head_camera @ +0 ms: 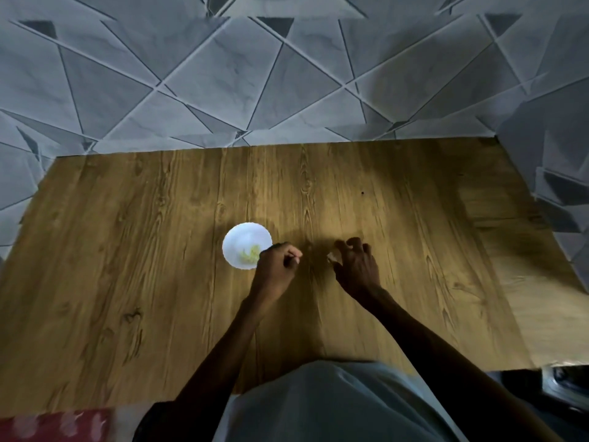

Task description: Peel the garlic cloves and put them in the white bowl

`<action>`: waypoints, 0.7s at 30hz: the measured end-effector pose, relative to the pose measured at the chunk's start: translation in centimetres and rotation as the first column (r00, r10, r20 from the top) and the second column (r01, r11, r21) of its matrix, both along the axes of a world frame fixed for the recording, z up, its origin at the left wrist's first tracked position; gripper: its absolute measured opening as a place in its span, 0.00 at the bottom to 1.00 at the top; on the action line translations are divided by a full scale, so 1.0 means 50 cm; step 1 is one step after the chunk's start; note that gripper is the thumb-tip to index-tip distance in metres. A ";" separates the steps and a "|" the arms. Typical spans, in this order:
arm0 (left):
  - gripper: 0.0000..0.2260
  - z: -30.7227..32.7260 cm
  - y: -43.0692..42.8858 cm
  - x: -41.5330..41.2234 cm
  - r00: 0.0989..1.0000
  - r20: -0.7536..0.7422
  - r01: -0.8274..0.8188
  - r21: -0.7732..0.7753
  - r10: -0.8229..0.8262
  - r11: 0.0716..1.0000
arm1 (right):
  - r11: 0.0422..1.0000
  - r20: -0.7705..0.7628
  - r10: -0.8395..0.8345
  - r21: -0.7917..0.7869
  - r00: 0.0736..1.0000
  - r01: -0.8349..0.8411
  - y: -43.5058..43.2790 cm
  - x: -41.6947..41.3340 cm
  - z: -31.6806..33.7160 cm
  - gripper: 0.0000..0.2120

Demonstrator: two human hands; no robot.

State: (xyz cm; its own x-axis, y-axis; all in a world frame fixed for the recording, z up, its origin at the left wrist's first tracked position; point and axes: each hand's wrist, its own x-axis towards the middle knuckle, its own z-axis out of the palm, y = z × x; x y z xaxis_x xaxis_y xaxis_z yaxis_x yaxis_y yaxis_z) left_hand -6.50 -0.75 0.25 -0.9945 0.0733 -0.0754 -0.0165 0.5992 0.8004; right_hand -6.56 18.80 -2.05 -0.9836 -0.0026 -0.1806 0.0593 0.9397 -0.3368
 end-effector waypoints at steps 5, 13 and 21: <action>0.06 -0.043 0.036 0.012 0.991 0.129 0.014 0.066 -0.023 0.998 | 0.995 -0.071 0.032 -0.090 0.997 -0.038 0.015 0.004 -0.027 0.13; 0.10 -0.077 0.069 0.002 0.966 0.258 -0.007 -0.019 0.012 1.000 | 0.981 -0.110 0.092 -0.162 0.990 -0.109 0.013 -0.016 -0.047 0.08; 0.13 -0.077 0.076 -0.001 0.952 0.303 -0.028 -0.046 0.041 0.999 | 0.931 -0.124 0.049 -0.354 0.991 -0.090 0.007 -0.024 -0.035 0.03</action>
State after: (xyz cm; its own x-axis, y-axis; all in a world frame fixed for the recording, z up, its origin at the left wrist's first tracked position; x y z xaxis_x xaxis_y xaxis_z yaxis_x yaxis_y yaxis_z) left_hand -6.55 3.06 -3.63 -0.9258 0.0297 -0.3769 -0.2767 0.6261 0.7290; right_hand -7.77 19.14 -3.78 -0.9922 -0.1159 -0.0448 -0.0588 0.7555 -0.6525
